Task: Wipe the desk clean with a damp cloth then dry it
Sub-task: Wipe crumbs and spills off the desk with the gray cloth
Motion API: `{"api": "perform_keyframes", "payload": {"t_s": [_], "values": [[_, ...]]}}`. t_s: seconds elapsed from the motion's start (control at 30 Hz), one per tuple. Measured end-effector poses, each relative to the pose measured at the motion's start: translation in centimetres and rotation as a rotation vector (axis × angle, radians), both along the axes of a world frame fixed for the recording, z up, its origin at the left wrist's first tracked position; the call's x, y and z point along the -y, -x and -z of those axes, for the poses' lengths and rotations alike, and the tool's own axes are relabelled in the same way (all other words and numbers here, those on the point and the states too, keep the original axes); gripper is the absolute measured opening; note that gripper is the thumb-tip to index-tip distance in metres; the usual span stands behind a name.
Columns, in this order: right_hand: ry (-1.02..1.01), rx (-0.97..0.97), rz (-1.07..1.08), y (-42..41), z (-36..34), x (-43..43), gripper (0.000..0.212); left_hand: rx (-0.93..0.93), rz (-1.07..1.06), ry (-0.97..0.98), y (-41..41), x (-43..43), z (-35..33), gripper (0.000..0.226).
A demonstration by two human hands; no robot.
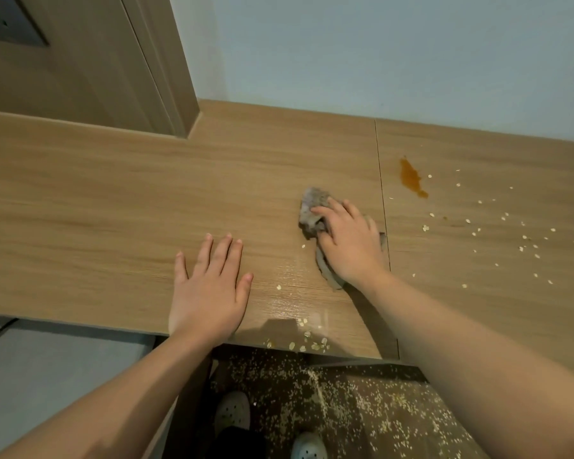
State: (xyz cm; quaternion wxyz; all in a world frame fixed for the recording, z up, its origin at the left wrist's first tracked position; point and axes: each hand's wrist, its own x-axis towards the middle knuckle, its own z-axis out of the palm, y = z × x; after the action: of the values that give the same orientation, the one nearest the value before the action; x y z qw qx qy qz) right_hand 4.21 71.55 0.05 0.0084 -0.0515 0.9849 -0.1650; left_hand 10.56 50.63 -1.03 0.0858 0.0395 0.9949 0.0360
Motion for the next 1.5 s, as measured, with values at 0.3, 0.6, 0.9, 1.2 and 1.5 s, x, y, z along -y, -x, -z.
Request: {"api": "perform_keyframes", "payload": {"t_s": [0.3,0.6,0.9,1.2,1.5], "values": [[-0.094,0.012,-0.608,-9.2,0.1,-1.6,0.046,-0.015,-0.006,-0.061,-0.1,0.2,0.0,0.054],[0.036,0.052,-0.413,-9.3,0.1,4.0,0.049,-0.060,0.003,-0.198,0.1,0.8,-0.1,0.046],[-0.038,0.138,-0.211,-10.9,-1.3,0.3,0.042,0.060,0.095,-0.079,-0.3,1.1,-0.4,0.058],[-0.168,0.103,-0.184,-14.0,-0.4,-1.8,0.048,0.086,0.120,0.039,-1.5,-0.5,-0.6,0.059],[-0.098,0.026,0.219,-14.4,0.3,-2.7,0.045,0.097,0.272,-0.021,-2.4,-8.3,-0.3,0.055]]}}
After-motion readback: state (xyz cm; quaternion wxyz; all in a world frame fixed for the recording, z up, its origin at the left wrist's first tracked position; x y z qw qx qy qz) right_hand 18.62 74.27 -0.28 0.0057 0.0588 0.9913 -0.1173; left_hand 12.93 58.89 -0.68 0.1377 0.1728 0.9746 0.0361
